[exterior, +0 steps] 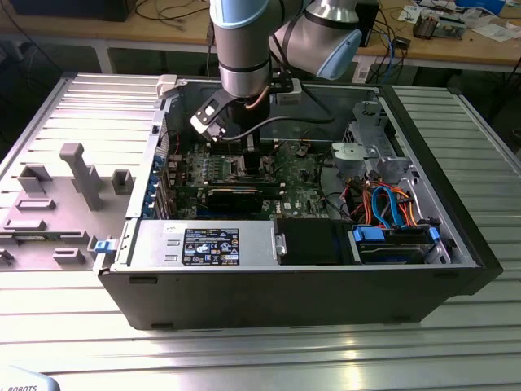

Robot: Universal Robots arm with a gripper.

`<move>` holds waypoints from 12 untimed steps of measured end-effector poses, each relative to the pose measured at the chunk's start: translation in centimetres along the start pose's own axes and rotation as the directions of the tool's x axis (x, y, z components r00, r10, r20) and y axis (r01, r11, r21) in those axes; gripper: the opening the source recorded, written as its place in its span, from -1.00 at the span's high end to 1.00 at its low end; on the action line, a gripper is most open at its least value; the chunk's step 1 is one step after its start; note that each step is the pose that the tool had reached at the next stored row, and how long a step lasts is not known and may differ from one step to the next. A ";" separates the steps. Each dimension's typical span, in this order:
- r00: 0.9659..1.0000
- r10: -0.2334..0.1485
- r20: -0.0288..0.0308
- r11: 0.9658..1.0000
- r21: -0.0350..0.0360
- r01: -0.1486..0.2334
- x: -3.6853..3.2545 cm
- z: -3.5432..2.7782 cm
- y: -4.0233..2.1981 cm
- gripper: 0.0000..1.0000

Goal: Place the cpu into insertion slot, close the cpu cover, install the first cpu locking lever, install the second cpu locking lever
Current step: 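Place the cpu into insertion slot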

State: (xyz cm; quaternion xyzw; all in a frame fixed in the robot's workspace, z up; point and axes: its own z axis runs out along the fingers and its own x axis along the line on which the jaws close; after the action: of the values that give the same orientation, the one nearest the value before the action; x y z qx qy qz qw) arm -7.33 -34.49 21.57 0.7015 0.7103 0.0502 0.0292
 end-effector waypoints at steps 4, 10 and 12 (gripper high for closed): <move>1.000 0.000 0.000 1.000 0.000 0.000 0.11 0.01 0.00 -0.09; 1.000 0.000 0.000 1.000 0.000 0.000 0.18 0.05 0.00 -0.09; 1.000 0.001 0.000 1.000 0.000 -0.001 0.18 0.07 -0.01 -0.09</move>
State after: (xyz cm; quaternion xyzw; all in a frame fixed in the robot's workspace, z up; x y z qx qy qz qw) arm -7.33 -34.31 21.50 0.7017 0.7101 0.0502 0.0292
